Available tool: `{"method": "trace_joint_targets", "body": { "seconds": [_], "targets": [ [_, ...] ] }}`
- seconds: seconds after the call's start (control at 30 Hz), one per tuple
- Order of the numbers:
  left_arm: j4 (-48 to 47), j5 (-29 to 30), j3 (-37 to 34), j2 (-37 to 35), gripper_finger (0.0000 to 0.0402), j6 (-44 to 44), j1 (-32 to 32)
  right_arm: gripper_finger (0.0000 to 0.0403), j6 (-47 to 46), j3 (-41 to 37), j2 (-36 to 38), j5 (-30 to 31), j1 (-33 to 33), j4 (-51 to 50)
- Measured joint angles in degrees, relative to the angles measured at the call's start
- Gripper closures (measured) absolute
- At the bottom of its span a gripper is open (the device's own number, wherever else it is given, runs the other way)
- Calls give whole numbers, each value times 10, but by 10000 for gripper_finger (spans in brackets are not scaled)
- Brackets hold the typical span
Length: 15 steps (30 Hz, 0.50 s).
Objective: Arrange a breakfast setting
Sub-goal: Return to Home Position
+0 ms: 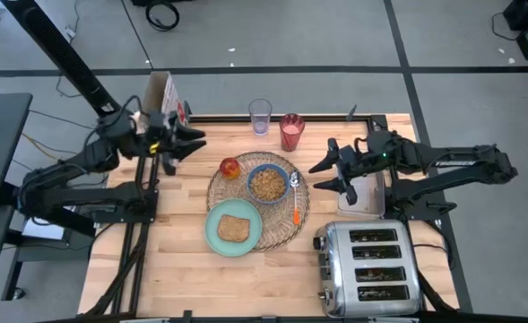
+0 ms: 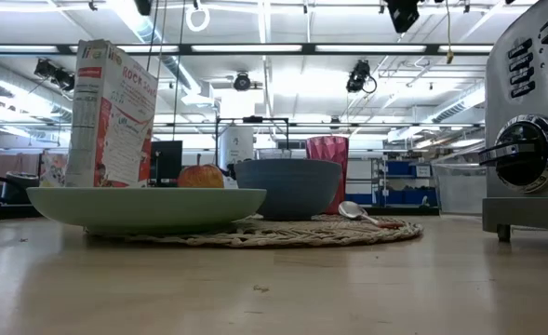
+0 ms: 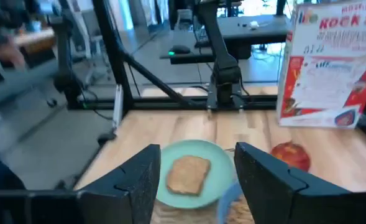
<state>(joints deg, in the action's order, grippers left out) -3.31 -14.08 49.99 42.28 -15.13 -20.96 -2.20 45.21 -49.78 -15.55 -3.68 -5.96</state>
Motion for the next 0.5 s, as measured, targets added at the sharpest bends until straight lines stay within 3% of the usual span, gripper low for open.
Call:
{"method": "trace_joint_targets", "body": {
  "seconds": [0.13,0.23,0.33,0.5],
  "targets": [
    [-15,1,-34,-43,260,-23,6,196,-22,0,0,9,17,42],
    [-39,-10,-50,-56,260,-42,10,195,32,-6,0,13,19,45],
    [-38,-1,-91,-78,260,-37,11,195,65,-44,13,27,13,93],
    [4,6,-182,-159,260,23,70,196,23,-148,72,69,11,168]
  ]
}}
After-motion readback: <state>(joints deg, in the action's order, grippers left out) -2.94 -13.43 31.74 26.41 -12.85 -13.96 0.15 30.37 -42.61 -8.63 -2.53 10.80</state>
